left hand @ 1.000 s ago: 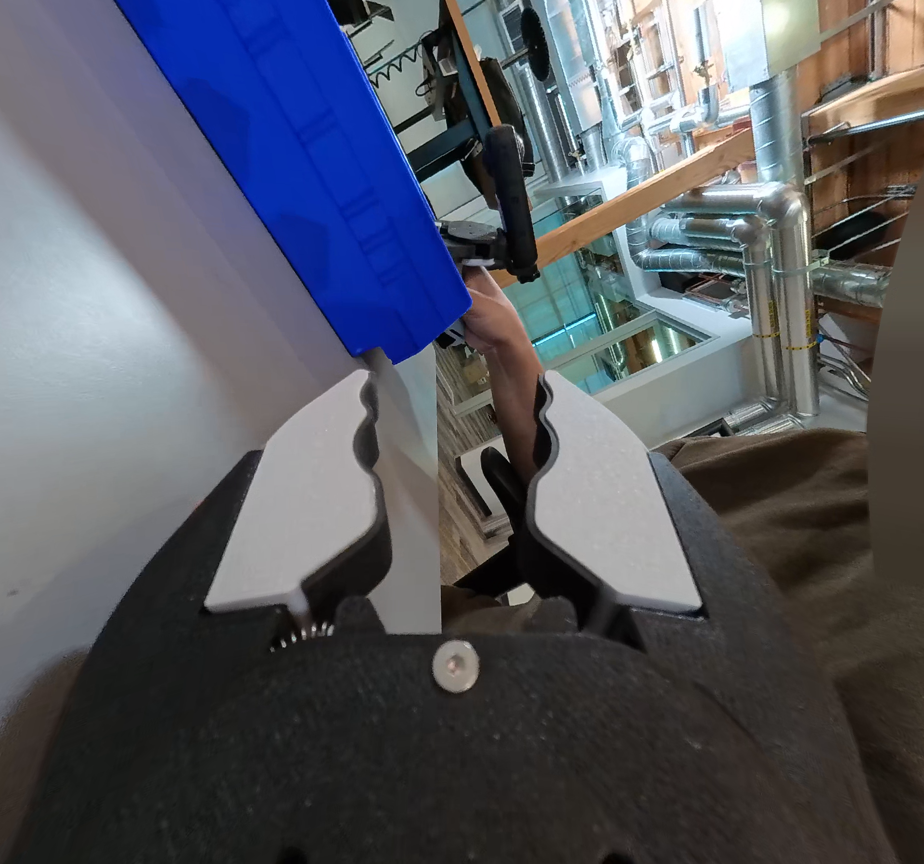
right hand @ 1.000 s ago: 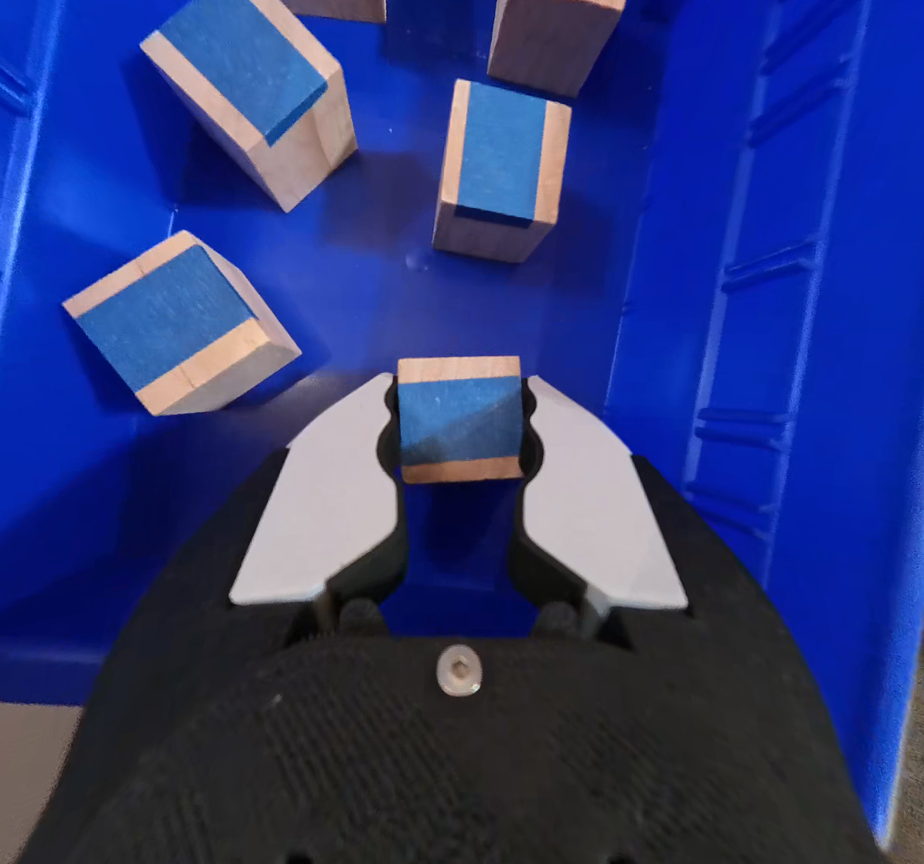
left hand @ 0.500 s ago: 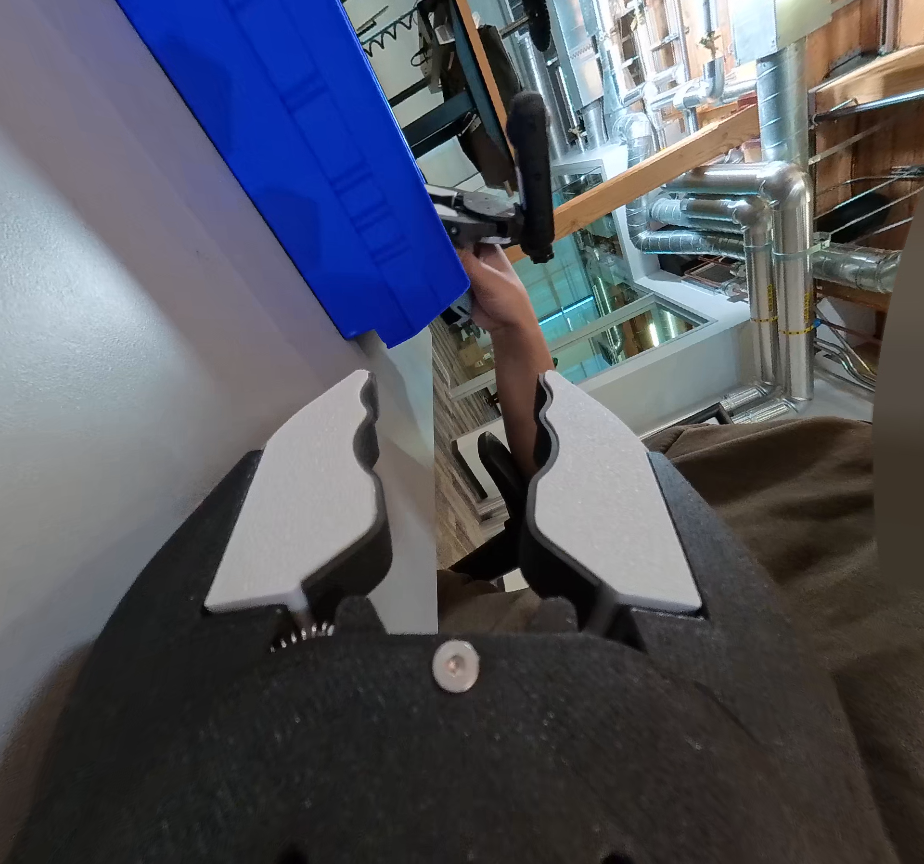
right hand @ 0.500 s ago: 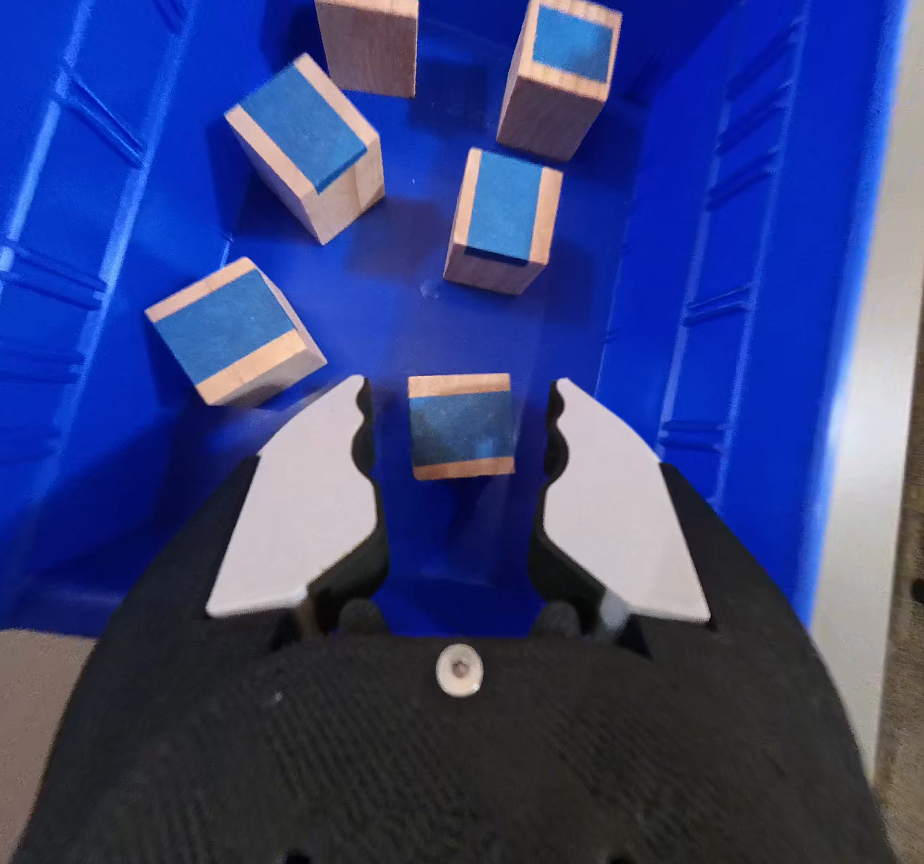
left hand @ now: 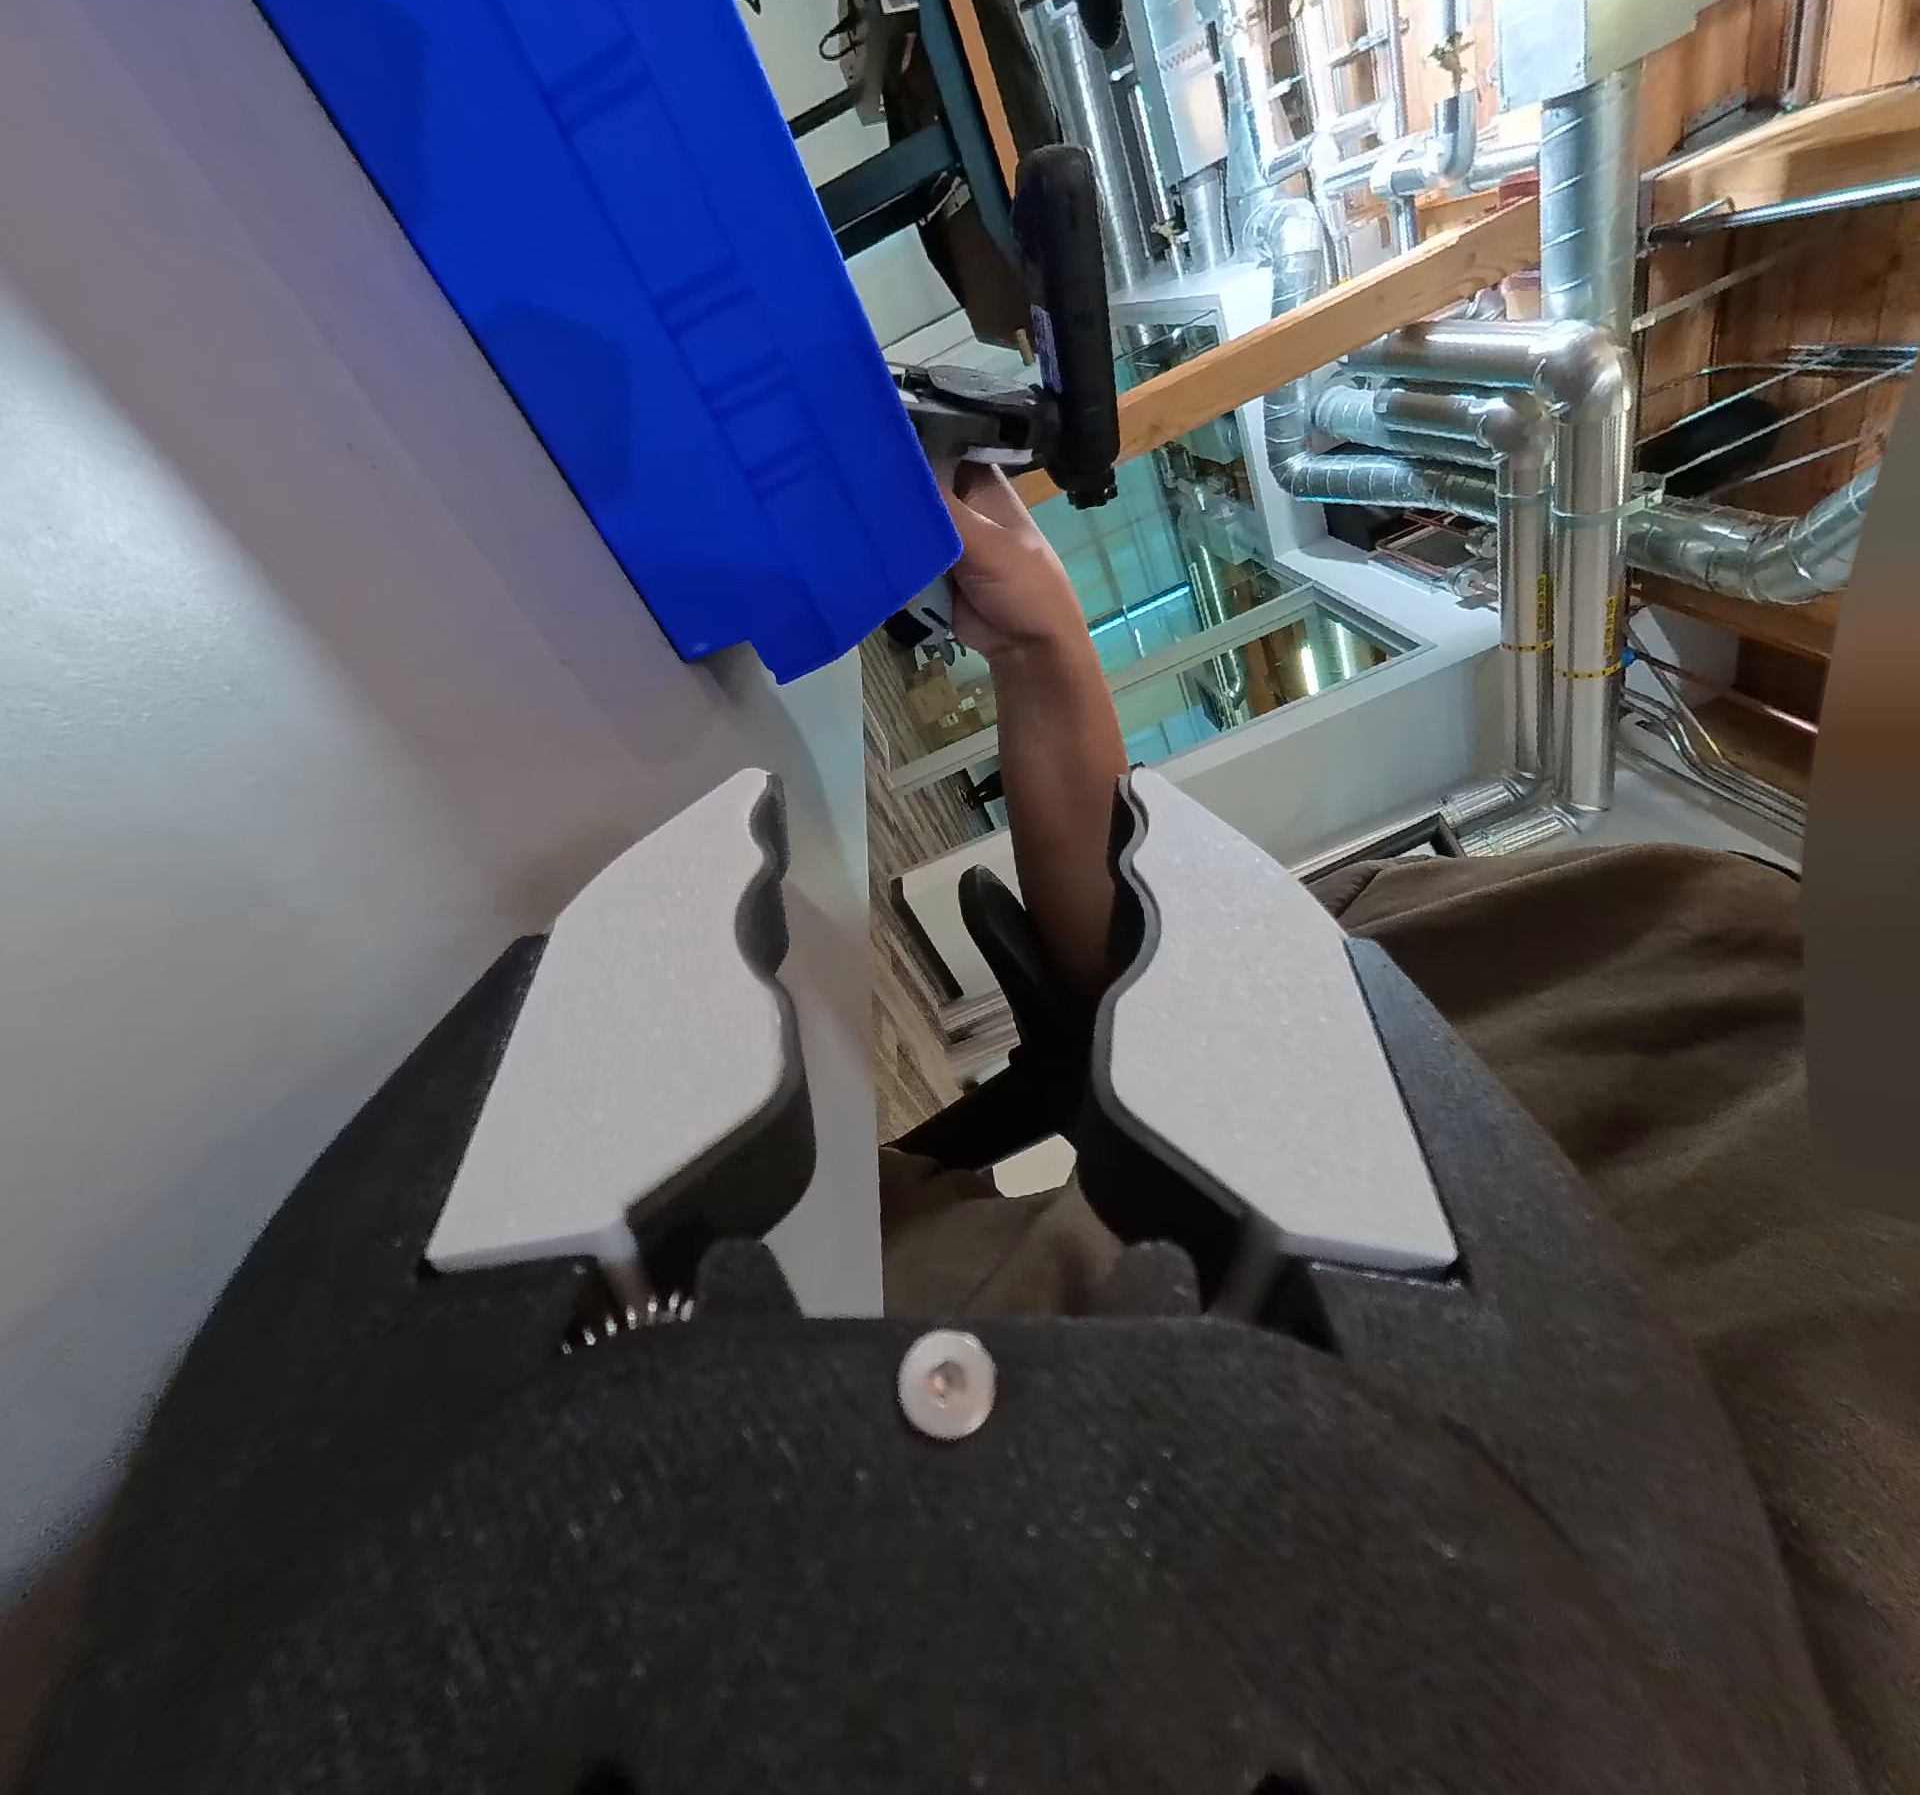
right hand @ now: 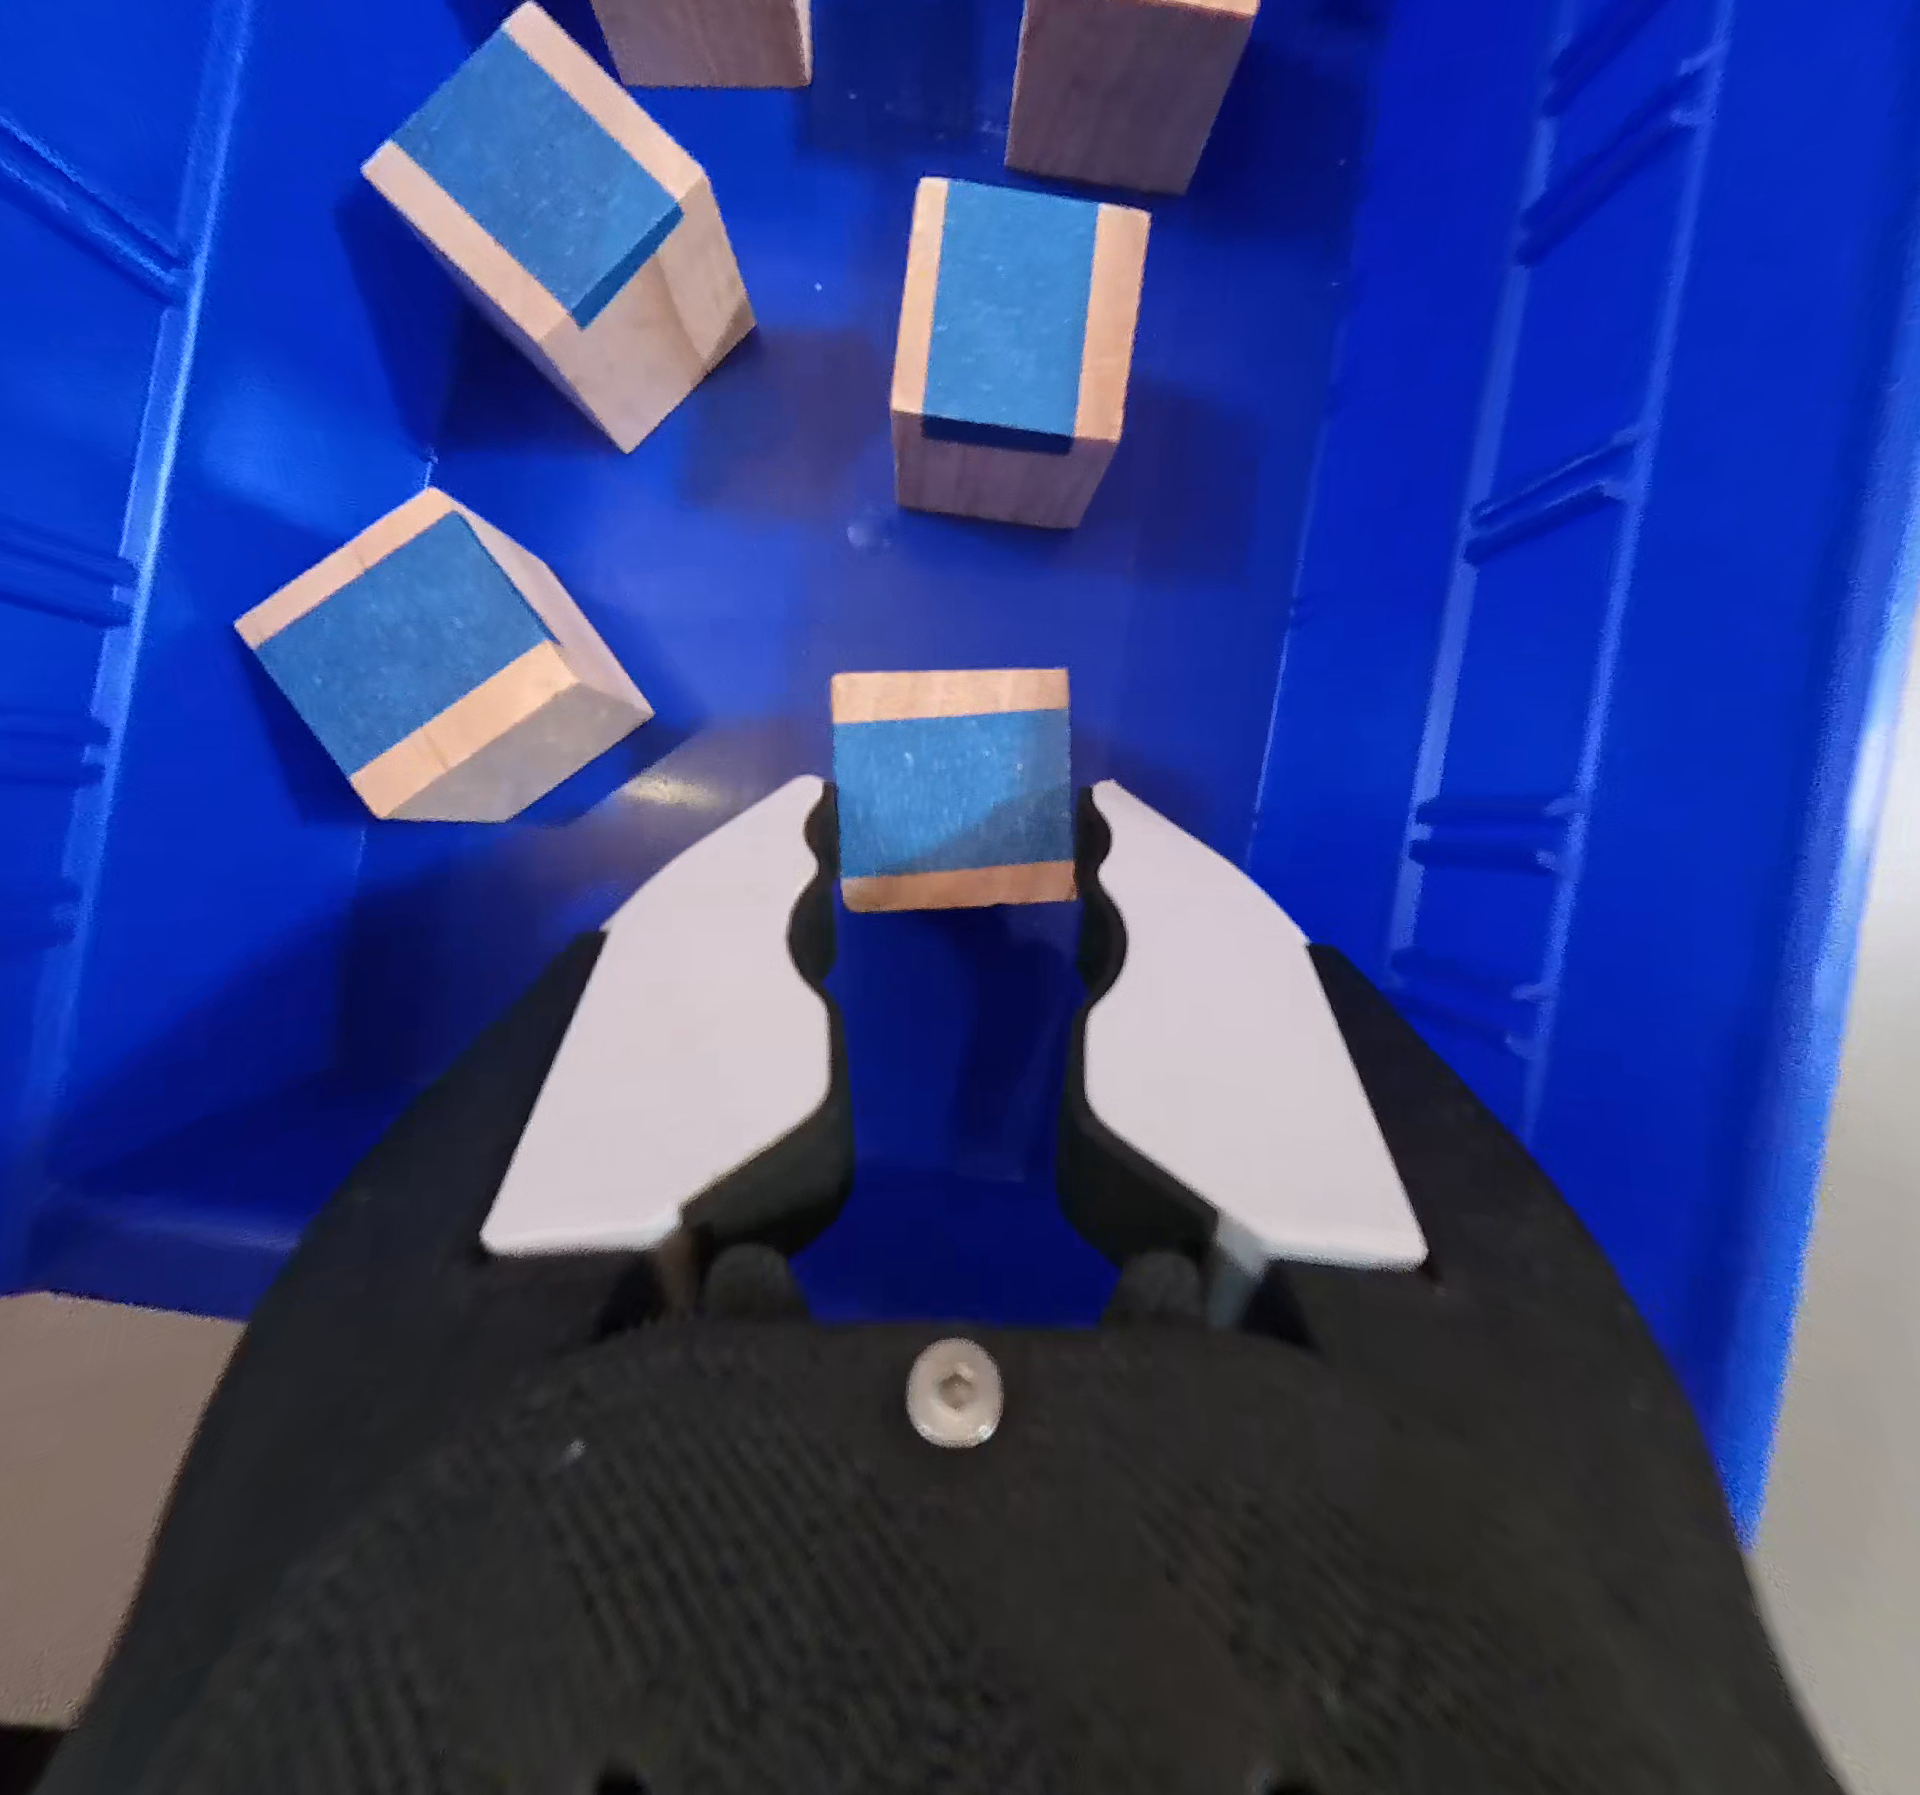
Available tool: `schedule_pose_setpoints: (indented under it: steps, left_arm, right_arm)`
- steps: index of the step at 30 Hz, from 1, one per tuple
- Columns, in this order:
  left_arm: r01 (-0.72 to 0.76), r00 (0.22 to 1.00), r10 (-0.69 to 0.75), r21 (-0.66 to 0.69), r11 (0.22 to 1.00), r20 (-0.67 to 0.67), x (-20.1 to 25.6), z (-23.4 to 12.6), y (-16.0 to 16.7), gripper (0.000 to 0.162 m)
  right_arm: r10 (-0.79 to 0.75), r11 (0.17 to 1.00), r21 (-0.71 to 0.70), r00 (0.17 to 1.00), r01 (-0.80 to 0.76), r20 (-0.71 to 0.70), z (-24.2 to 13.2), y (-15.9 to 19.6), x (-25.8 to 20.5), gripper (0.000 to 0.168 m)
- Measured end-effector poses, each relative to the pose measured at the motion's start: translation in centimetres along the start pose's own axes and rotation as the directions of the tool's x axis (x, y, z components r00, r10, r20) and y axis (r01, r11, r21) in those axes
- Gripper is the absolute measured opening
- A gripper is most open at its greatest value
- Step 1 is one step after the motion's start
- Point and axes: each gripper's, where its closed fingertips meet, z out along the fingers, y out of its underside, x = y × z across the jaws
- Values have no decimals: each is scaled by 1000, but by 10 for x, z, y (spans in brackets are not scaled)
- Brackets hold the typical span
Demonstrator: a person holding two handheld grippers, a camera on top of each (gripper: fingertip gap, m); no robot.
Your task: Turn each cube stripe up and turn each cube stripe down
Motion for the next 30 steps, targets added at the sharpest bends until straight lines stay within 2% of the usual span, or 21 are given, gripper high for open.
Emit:
schedule_pose_setpoints:
  steps: [5,7,11,16,20,26,28,30]
  left_arm:
    - [26,1000,-25,9,1000,-7,-2,0,-1,60]
    - [29,1000,-29,8,1000,-8,-2,0,-1,59]
    - [16,1000,-16,0,1000,-2,-2,1,0,59]
    - [6,1000,-6,-8,1000,2,-1,2,2,59]
    - [-9,1000,9,-6,1000,8,0,1,1,59]
    - [-39,999,39,-17,999,20,1,2,3,58]
    - [-52,998,53,-34,998,19,3,3,5,58]
    - [-83,996,85,-54,995,32,4,3,6,58]
  right_arm:
    - [-6,1000,0,1000,6,-22,1,0,1,47]
    - [-19,1000,6,1000,19,-25,-3,-3,1,64]
    - [-2,990,138,1000,7,-31,-23,-27,4,65]
    - [70,934,338,988,-113,134,-52,-59,-14,67]
    - [79,897,390,943,-209,323,-76,-77,-46,79]
    - [-4,898,432,981,-81,194,-82,-80,-47,75]
    - [-3,902,421,975,-93,221,-86,-79,-52,75]
    - [3,891,429,950,-145,314,-98,-84,-64,75]
